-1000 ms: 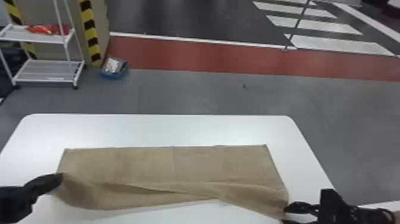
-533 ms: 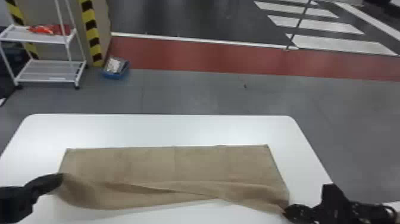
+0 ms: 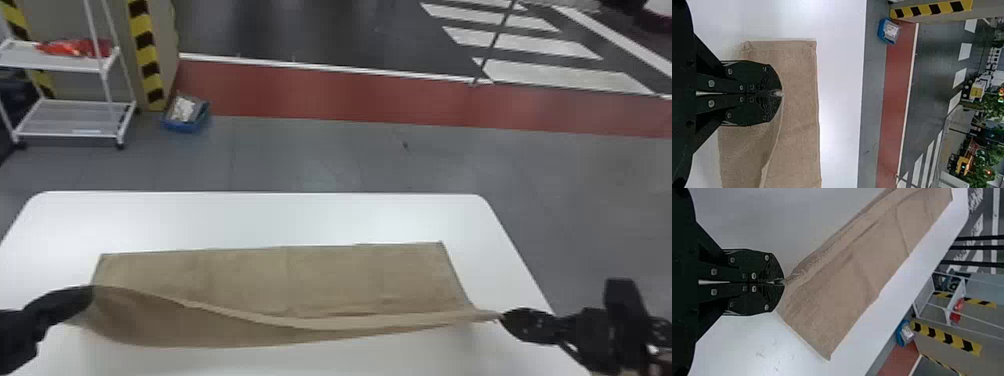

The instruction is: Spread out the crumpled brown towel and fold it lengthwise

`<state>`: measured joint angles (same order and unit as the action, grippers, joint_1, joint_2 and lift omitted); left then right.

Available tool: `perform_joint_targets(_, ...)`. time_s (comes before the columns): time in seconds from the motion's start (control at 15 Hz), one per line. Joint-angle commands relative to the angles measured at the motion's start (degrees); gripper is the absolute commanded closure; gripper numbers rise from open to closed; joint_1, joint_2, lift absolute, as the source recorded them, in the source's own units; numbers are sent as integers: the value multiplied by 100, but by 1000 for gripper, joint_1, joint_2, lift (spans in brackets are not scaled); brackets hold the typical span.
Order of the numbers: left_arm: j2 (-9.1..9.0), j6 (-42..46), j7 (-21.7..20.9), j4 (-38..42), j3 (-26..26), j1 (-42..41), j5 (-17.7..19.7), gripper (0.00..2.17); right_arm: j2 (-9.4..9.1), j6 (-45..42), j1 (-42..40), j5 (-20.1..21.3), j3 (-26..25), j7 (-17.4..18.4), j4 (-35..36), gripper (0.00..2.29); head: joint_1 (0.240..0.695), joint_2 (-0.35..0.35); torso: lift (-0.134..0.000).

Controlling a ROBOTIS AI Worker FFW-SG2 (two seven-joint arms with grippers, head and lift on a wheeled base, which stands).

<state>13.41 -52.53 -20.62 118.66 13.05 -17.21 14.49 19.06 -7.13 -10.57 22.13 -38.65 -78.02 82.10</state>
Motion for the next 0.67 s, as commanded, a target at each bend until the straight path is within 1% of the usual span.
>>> perform_joint_targets(0.0, 12, -52, -21, 114, 84, 7, 36, 1393, 98, 305, 257, -358, -503, -30, 61, 1477, 695, -244, 0)
perform_joint_targets(0.07, 12, -70, -74, 184, 119, 16, 71, 1393, 159, 340, 398, -393, -608, -30, -62, 1477, 695, -258, 0)
perform_joint_targets(0.27, 21, -70, -109, 342, 136, 16, 89, 1393, 203, 322, 732, -428, -749, -30, -432, 1477, 695, -304, 0)
perform_joint_targets(0.47, 12, -70, -92, 263, 31, 112, 54, 1393, 221, 217, 1039, -305, -591, 155, -915, 1477, 695, -314, 0)
perform_joint_targets(0.6, 21, -70, -83, -27, -83, 332, -17, 1393, 221, 199, 1321, -235, -450, 305, -1196, 1477, 695, -313, 0)
